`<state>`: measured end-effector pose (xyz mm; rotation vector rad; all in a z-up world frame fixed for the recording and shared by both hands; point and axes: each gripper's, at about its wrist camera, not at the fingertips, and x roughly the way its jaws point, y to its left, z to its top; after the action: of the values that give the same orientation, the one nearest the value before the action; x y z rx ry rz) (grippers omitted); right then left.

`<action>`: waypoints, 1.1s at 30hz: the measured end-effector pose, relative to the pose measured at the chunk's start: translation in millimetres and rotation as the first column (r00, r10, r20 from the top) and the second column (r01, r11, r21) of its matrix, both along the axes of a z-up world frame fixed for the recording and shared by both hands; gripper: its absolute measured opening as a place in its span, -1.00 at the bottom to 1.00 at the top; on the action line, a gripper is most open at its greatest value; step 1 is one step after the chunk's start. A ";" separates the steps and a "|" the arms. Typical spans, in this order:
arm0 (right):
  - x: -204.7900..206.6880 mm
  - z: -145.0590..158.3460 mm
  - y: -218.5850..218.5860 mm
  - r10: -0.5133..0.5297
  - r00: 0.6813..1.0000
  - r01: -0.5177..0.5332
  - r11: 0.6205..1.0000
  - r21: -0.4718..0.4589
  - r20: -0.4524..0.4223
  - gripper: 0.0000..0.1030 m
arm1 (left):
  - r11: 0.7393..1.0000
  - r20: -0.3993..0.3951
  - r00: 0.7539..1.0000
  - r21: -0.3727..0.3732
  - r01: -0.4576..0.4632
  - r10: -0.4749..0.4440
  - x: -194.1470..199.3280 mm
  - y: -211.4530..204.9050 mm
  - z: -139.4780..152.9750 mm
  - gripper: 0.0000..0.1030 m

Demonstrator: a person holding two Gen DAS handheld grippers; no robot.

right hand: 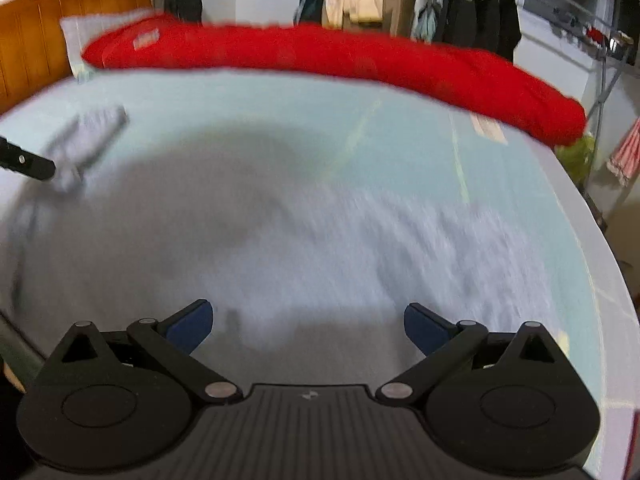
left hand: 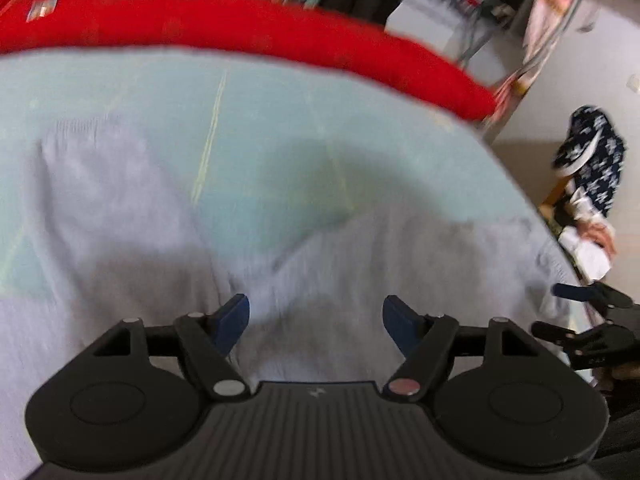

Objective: Fold clothes

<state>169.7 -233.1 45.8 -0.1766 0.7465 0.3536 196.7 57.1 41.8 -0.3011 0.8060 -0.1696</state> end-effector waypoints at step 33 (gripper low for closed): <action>69.7 -5.6 60.5 0.598 0.790 -0.396 0.664 0.634 -0.133 1.00 | 0.817 -0.166 0.816 -0.083 -0.570 0.553 -97.7 -12.8 -18.2 0.71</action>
<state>239.5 -172.6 40.2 0.2790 0.8833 1.1655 99.0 44.3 23.6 -0.6695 0.8078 0.3666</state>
